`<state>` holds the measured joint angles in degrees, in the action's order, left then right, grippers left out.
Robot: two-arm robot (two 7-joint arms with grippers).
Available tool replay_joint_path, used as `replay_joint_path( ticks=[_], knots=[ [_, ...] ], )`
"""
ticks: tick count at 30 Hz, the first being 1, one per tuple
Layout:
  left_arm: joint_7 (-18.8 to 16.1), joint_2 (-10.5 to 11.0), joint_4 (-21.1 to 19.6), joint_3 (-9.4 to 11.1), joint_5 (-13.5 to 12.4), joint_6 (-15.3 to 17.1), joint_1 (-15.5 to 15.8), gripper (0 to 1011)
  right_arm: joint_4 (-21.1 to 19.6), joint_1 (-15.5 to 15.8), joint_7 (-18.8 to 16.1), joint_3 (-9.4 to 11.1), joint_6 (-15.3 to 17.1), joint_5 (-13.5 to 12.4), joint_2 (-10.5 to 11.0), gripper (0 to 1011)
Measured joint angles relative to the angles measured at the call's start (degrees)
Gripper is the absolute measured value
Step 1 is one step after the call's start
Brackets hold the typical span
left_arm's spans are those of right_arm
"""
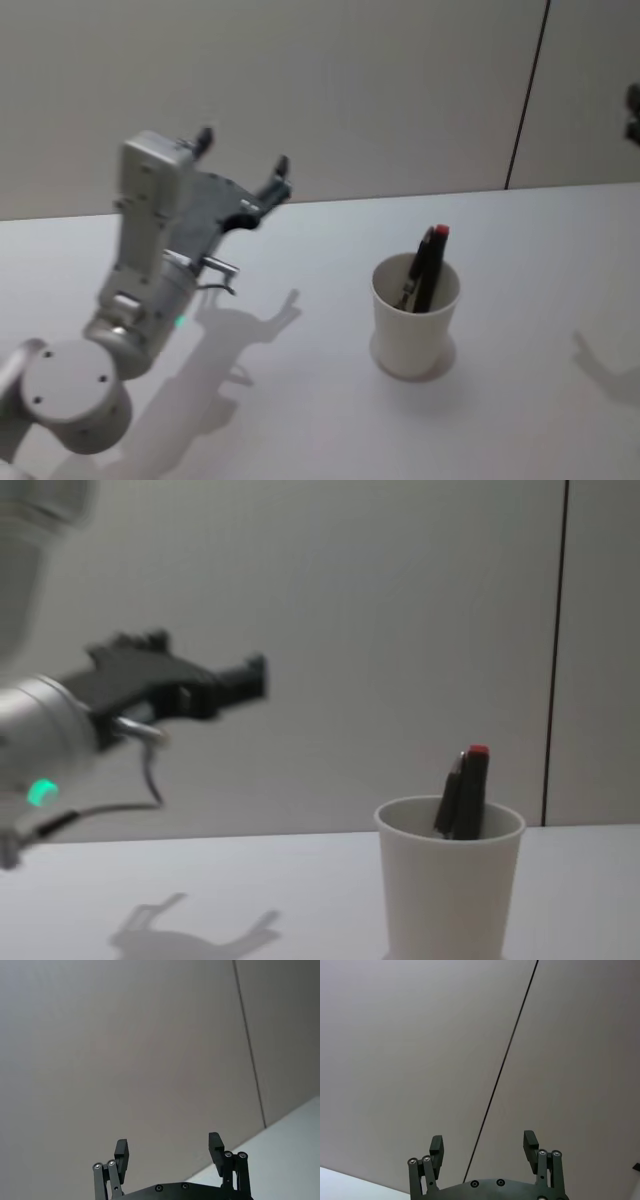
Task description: Place the pen into the pen holder.
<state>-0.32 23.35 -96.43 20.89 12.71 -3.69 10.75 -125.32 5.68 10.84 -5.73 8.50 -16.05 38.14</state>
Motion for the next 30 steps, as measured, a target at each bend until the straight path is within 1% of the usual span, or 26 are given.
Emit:
replay_joint_path(
  ticks=[1,5,8,10,13,14,17,18,20,23,29,30],
  knots=[
    [0.2,-0.3,0.7,1.1,-0.3,1.0,0.6,1001,0.0,0.0,0.0,0.0,0.0,0.0,0.0,1001],
    [0.6,-0.9,2.1,3.3,-0.8,2.9,1.8,1001,0.4,-0.1,-0.3,-0.2,-0.1,0.0,-0.4,1002],
    [0.8,-1.2,2.8,4.4,-1.1,3.8,2.4,1001,1.1,-0.2,-0.6,-0.4,-0.2,0.0,-0.8,1001],
    [0.9,-1.4,3.1,4.9,-1.2,4.3,2.7,1001,2.1,-0.4,-1.2,-0.7,-0.5,0.0,-1.6,1001],
    [1.0,-1.4,3.2,5.1,-1.3,4.4,2.8,1001,3.8,-0.8,-2.3,-1.2,-1.0,0.0,-2.9,1001],
    [1.0,-1.4,3.2,5.1,-1.3,4.5,2.8,1001,4.8,-1.0,-2.9,-1.5,-1.3,-0.1,-3.8,1001],
    [1.0,-1.4,3.2,5.1,-1.3,4.5,2.8,1001,6.3,-1.3,-3.8,-1.9,-1.7,-0.1,-4.9,1001],
    [1.0,-1.5,3.2,5.1,-1.3,4.5,2.8,1001,7.4,-1.5,-4.5,-2.3,-2.0,-0.1,-5.8,1002],
    [1.0,-1.5,3.2,5.1,-1.3,4.5,2.8,1001,8.5,-1.7,-5.2,-2.6,-2.3,-0.1,-6.6,1001],
    [1.0,-1.5,3.3,5.1,-1.3,4.5,2.8,1001,11.1,-2.3,-6.8,-3.4,-3.0,-0.2,-8.6,1001],
    [1.0,-1.5,3.3,5.1,-1.3,4.5,2.8,1001,14.8,-3.0,-9.0,-4.5,-4.0,-0.2,-11.5,1001],
    [1.0,-1.5,3.3,5.1,-1.3,4.5,2.8,1001,16.0,-3.2,-9.7,-4.8,-4.3,-0.3,-12.5,1001]
  ],
)
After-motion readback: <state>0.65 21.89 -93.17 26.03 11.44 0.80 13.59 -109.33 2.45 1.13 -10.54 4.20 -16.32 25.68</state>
